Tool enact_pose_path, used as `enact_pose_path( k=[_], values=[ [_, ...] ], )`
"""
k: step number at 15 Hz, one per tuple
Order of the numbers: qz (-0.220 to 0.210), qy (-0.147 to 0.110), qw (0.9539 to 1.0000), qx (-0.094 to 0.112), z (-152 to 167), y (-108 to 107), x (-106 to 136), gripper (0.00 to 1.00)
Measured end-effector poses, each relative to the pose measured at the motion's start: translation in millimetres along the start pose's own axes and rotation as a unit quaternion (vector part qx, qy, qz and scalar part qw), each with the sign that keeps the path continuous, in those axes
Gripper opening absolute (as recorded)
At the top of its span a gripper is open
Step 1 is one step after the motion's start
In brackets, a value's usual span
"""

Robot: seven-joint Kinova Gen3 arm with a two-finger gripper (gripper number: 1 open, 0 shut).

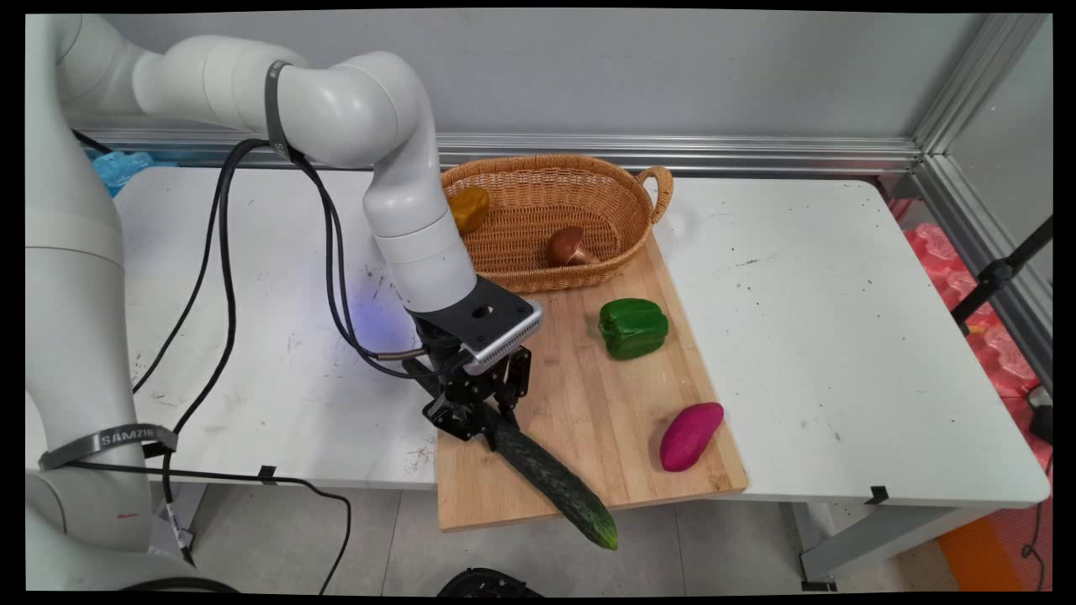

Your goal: Place the picked object in the vegetable basket

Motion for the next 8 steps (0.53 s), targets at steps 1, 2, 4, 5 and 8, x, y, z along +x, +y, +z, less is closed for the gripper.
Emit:
enact_pose_path(
  k=[1,2,4,5,8],
  values=[
    [-0.002,0.000,1.0000,0.000,-2.6,-0.5,0.4,0.00],
    [-0.007,-0.001,1.0000,0.000,-7.3,-0.6,1.0,0.00],
    [-0.019,-0.003,0.9998,0.001,-21.9,0.5,2.7,0.00],
    [-0.025,-0.004,0.9997,0.003,-31.4,1.7,4.6,0.00],
    [-0.047,-0.003,0.9989,0.009,-60.0,3.4,11.7,0.00]
  ],
)
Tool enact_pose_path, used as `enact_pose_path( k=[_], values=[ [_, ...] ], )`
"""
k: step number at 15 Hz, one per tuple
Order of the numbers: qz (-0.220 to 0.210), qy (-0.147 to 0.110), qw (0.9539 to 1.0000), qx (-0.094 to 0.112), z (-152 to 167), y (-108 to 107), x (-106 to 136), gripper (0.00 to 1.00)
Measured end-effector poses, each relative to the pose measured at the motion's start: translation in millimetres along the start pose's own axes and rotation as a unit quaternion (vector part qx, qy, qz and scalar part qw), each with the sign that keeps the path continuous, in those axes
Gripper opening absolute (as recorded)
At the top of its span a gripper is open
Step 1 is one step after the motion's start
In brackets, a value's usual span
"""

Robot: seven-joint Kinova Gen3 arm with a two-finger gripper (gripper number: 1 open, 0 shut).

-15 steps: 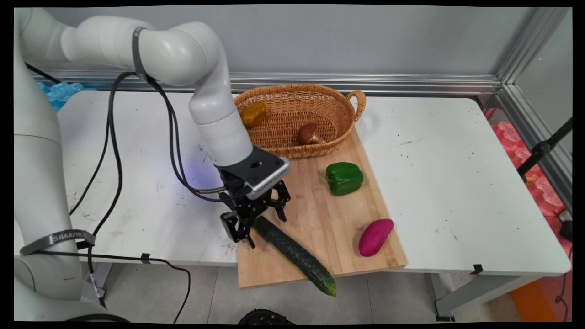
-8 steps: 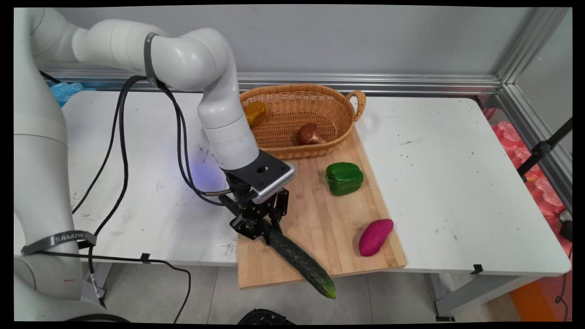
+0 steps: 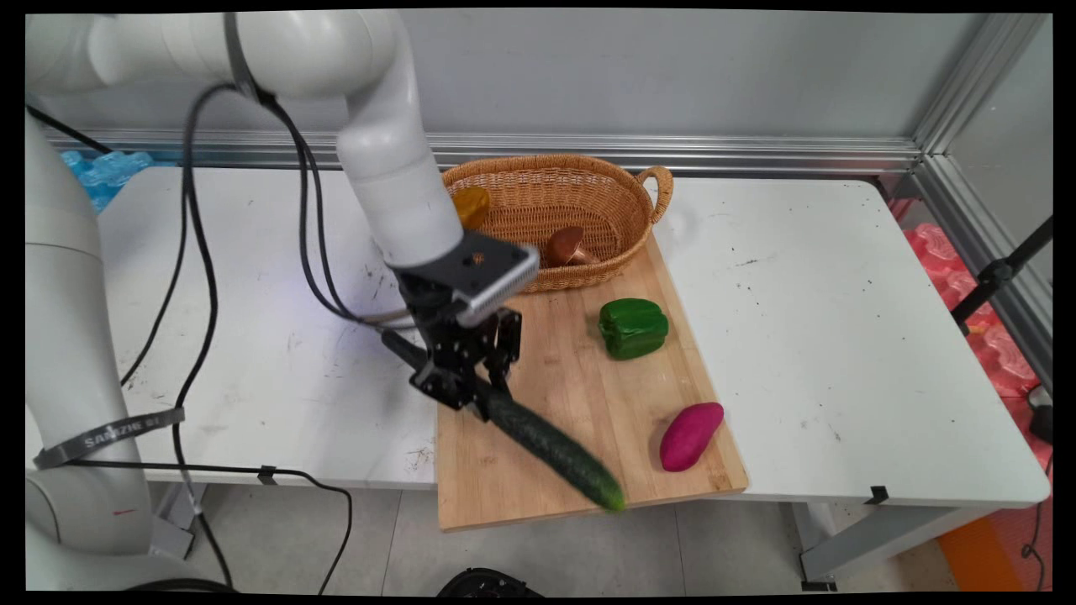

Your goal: Place the picked object in the vegetable basket

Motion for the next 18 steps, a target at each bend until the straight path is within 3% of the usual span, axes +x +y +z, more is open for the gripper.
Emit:
enact_pose_path(
  k=[2,5,10,14,18],
  values=[
    [-0.026,0.002,0.9996,0.010,-25.0,-0.8,4.2,0.00],
    [-0.087,0.008,0.9953,0.040,-62.9,-9.0,5.0,0.00],
    [-0.178,0.014,0.9793,0.095,-104.9,-29.9,-5.6,0.00],
    [-0.247,0.023,0.9581,0.143,-130.7,-51.7,-17.0,0.00],
    [-0.320,0.037,0.9253,0.201,-151.0,-81.3,-32.3,0.00]
  ],
)
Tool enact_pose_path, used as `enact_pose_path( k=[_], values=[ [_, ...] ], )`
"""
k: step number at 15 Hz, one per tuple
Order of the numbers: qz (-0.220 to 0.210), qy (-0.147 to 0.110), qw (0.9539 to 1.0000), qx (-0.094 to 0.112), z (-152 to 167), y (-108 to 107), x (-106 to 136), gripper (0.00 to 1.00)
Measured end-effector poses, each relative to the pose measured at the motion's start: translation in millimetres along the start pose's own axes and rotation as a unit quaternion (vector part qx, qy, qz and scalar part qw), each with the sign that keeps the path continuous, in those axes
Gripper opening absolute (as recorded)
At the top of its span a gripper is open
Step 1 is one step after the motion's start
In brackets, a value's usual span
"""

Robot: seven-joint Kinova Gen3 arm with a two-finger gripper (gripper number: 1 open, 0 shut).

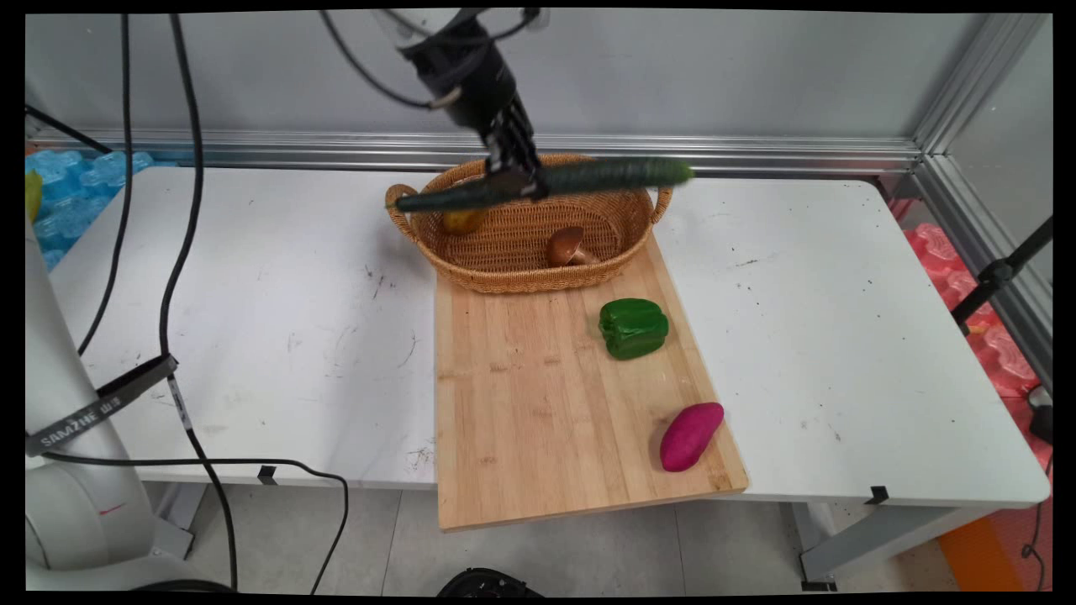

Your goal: Place the picked object in the vegetable basket

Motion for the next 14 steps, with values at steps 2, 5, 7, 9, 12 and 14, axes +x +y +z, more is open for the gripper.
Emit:
enact_pose_path(
  k=[2,5,7,9,12,14],
  values=[
    [-0.040,0.009,0.9987,0.031,2.9,-21.1,3.5,0.00],
    [-0.091,0.021,0.9935,0.065,16.6,-47.7,5.3,0.00],
    [-0.116,0.027,0.9898,0.078,27.7,-59.7,5.2,0.00],
    [-0.142,0.032,0.9854,0.088,42.8,-70.8,3.7,0.00],
    [-0.169,0.032,0.9807,0.093,63.6,-80.4,-0.8,0.00],
    [-0.184,0.029,0.9781,0.092,80.6,-84.4,-7.2,0.00]
  ],
)
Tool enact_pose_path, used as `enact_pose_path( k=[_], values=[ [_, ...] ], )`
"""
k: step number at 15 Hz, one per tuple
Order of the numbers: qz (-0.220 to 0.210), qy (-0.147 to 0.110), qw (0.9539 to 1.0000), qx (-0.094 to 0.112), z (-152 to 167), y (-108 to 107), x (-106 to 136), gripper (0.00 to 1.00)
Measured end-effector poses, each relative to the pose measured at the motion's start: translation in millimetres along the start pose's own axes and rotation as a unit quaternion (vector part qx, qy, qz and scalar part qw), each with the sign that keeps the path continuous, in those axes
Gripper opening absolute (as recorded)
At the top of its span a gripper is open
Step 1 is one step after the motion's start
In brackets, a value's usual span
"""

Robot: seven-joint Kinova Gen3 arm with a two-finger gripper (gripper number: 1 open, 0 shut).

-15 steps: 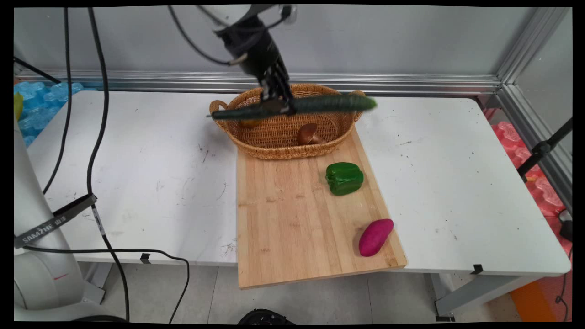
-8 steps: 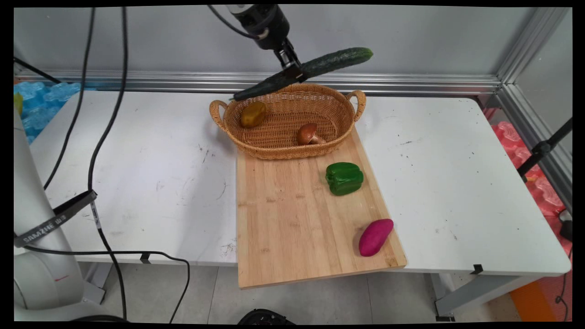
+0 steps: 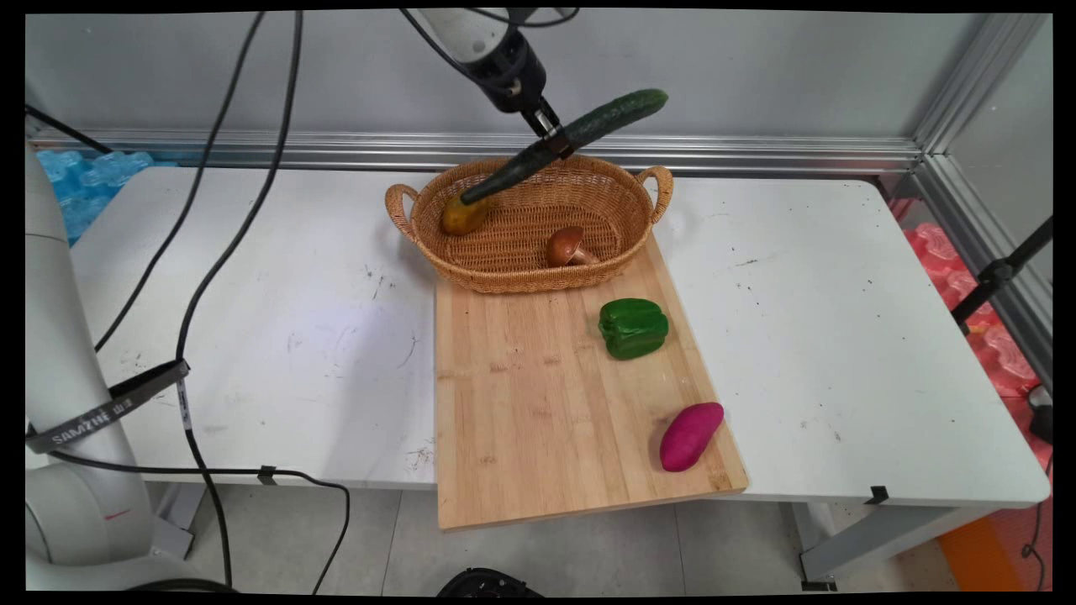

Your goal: Place the picked object in the vegetable basket

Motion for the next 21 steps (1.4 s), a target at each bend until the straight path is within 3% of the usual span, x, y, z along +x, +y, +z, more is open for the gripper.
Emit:
enact_pose_path(
  k=[13,14,21],
  values=[
    [-0.056,-0.030,0.9979,-0.002,61.3,-16.3,-48.5,0.00],
    [-0.058,-0.031,0.9978,-0.002,63.5,-17.5,-50.5,1.00],
    [-0.048,-0.031,0.9983,-0.014,65.7,-23.3,-58.2,1.00]
  ],
)
